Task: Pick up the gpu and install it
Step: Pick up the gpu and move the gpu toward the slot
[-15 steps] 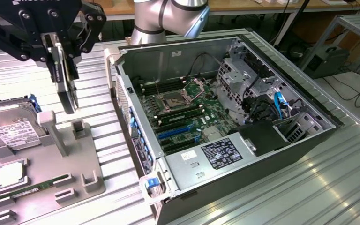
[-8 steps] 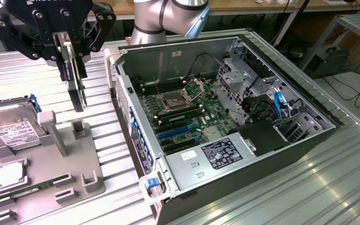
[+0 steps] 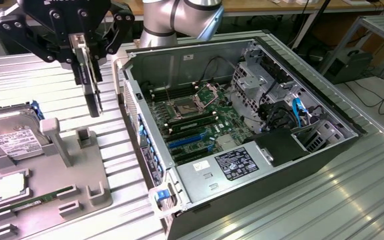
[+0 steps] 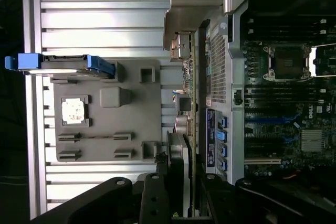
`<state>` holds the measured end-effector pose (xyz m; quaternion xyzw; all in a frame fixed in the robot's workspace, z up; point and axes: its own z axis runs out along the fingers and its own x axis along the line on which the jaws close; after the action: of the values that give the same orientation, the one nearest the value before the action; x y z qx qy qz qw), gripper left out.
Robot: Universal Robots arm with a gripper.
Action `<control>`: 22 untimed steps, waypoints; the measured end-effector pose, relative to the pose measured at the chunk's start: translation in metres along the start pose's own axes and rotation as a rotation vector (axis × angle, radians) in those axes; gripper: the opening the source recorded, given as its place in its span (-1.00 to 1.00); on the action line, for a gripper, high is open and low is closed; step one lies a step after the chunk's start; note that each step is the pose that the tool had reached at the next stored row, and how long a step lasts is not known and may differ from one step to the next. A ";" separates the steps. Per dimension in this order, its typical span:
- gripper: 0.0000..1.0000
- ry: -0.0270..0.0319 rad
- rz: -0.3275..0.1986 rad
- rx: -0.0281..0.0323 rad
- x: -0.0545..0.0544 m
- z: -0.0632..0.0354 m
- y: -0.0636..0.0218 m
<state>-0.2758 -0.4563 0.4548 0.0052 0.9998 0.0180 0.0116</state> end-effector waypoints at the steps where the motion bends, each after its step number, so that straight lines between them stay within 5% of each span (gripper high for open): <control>1: -0.44 0.0000 0.000 0.0000 -0.001 0.0001 0.0000; 4: -0.44 -0.0008 0.000 -0.0001 -0.002 0.0013 0.0000; 7: -0.44 -0.0030 0.000 0.0000 -0.030 0.0057 0.0001; 13: -0.44 -0.0029 0.000 0.0000 -0.062 0.0071 0.0004; 18: -0.44 -0.0018 -0.032 -0.0008 -0.133 0.0097 0.0011; 22: -0.44 -0.0016 -0.039 -0.0010 -0.149 0.0104 0.0012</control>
<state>-0.1270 -0.4563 0.4479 -0.0141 0.9997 0.0183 0.0127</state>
